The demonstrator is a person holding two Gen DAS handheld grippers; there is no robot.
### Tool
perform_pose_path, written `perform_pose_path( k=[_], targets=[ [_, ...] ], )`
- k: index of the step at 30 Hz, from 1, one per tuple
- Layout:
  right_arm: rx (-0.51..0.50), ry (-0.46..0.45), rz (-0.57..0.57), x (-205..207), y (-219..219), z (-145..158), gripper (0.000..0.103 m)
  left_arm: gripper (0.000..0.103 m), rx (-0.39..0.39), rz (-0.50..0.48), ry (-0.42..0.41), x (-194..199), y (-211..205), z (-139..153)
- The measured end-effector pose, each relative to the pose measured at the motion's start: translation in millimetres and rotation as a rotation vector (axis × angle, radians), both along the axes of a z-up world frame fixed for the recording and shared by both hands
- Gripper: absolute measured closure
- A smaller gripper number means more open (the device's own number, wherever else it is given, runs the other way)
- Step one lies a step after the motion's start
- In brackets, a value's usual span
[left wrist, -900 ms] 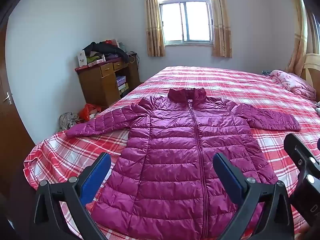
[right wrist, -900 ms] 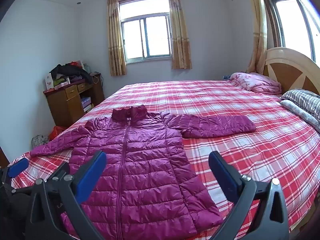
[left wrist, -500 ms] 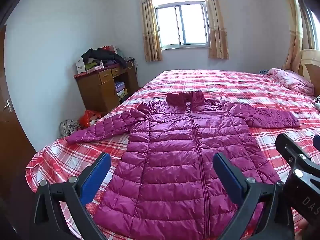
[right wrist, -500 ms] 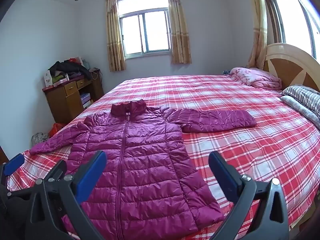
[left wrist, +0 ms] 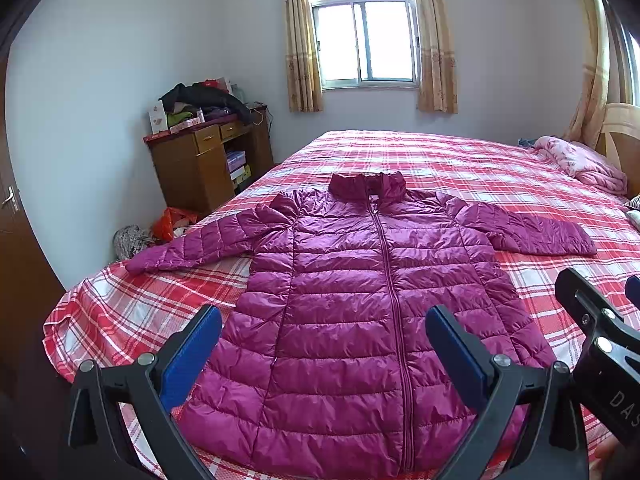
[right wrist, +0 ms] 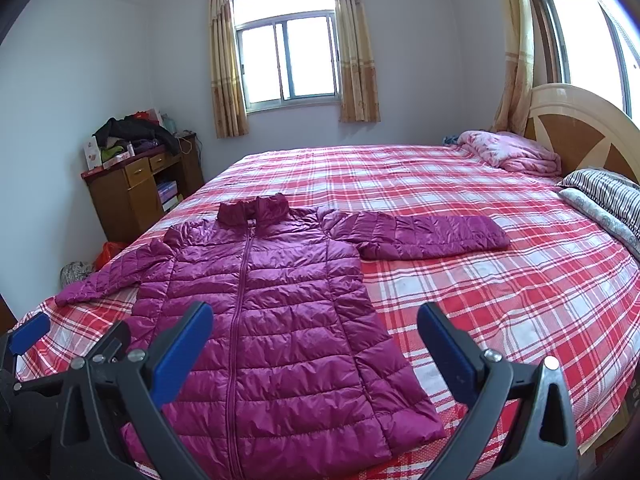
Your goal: Fold large clothes
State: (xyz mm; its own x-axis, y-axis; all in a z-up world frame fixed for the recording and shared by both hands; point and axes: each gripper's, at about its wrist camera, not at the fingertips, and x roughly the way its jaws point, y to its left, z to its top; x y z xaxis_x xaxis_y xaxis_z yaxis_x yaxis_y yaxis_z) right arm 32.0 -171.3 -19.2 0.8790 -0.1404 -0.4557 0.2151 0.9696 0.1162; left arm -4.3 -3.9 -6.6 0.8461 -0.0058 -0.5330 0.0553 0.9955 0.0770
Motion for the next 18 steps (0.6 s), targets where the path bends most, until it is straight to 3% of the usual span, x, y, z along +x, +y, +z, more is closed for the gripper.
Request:
perform_pose_path(
  k=[18],
  targets=[
    [-0.050,-0.007,-0.039,-0.9,1.4,4.7,0.000,0.001,-0.005,0.010,0.003,3.0,8.4,4.5]
  ],
)
